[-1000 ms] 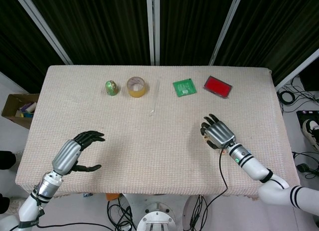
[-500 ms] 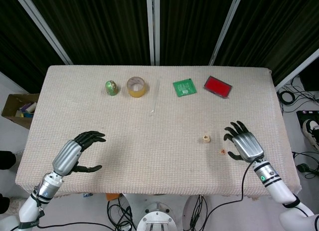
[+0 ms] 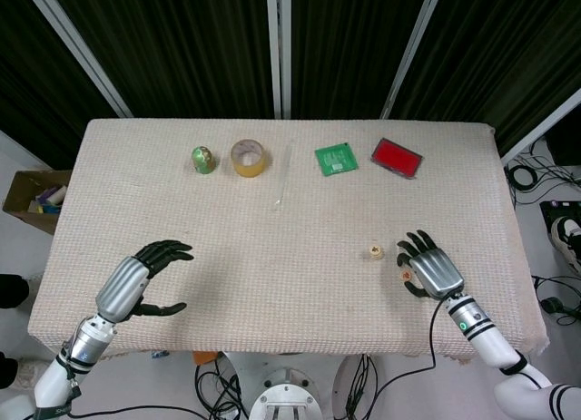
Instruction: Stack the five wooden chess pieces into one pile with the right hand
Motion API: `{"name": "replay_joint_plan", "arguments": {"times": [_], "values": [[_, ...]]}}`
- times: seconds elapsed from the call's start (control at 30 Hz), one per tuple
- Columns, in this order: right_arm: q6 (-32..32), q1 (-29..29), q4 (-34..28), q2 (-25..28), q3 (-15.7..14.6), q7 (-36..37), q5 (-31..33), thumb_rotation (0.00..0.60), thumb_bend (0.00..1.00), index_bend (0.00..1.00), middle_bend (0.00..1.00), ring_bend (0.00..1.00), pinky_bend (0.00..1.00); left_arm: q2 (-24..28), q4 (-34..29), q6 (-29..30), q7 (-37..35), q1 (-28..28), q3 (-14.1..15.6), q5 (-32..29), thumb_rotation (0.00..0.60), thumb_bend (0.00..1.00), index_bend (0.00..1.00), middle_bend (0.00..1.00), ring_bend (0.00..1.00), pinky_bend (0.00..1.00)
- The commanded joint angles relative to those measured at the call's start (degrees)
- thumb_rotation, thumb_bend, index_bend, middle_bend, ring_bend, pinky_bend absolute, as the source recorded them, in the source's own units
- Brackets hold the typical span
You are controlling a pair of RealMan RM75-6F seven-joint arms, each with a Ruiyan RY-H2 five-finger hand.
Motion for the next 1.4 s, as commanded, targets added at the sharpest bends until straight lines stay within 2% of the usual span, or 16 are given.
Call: {"name": "replay_joint_plan", "arguments": {"times": [0.03, 0.33, 0.6, 0.83, 0.97, 1.1, 1.27, 1.4], "values": [[-0.93, 0.40, 0.13, -0.37, 0.29, -0.36, 0.33, 0.600, 0.26, 0.42, 0.19, 0.03, 0.07, -0.04, 0.21, 0.13, -0.17, 0.11, 0.06, -0.01, 0.600, 0.00, 0.27, 0.21, 0.17, 0.23], [-2.17, 0.27, 0.28, -0.27, 0.51, -0.28, 0.97, 0.600, 0.26, 0.44, 0.20, 0.03, 0.07, -0.43, 1.14, 0.28, -1.05, 0.31, 0.21, -0.08, 0.600, 0.00, 0.27, 0.21, 0.17, 0.23], [-2.53, 0.41, 0.46, -0.20, 0.83, 0.49, 0.69, 0.600, 0.30, 0.51, 0.23, 0.03, 0.08, -0.28, 1.08, 0.39, -0.99, 0.41, 0.20, -0.14, 0.600, 0.00, 0.27, 0.20, 0.17, 0.23], [3.17, 0.51, -7.20, 6.75, 3.02, 3.34, -2.83, 0.600, 0.31, 0.53, 0.24, 0.03, 0.08, 0.07, 0.51, 0.54, -0.55, 0.50, 0.10, -0.12, 0.600, 0.00, 0.27, 0.20, 0.17, 0.23], [-0.34, 3.74, -11.62, 10.09, 5.83, 1.47, -1.11, 0.600, 0.31, 0.53, 0.24, 0.03, 0.08, -0.19, 0.09, 0.49, -0.13, 0.35, 0.03, 0.27, 0.600, 0.00, 0.27, 0.20, 0.17, 0.23], [-6.57, 7.74, -12.01, 9.54, 7.86, -1.08, 2.10, 0.600, 0.32, 0.53, 0.24, 0.03, 0.07, -0.30, 0.05, 0.45, 0.21, 0.54, 0.29, 0.35, 0.600, 0.00, 0.27, 0.20, 0.17, 0.23], [-12.35, 11.16, -10.03, 6.72, 8.70, -4.31, 5.96, 0.600, 0.32, 0.54, 0.23, 0.03, 0.07, -0.41, 0.67, 0.72, -0.55, 1.12, 0.54, -0.33, 0.600, 0.00, 0.27, 0.20, 0.17, 0.23], [-13.07, 11.72, -9.00, 5.43, 8.56, -5.45, 7.20, 0.600, 0.32, 0.53, 0.23, 0.03, 0.08, -0.51, 1.19, 0.82, -1.02, 1.32, 0.66, -0.45, 0.600, 0.00, 0.27, 0.20, 0.17, 0.23]]}}
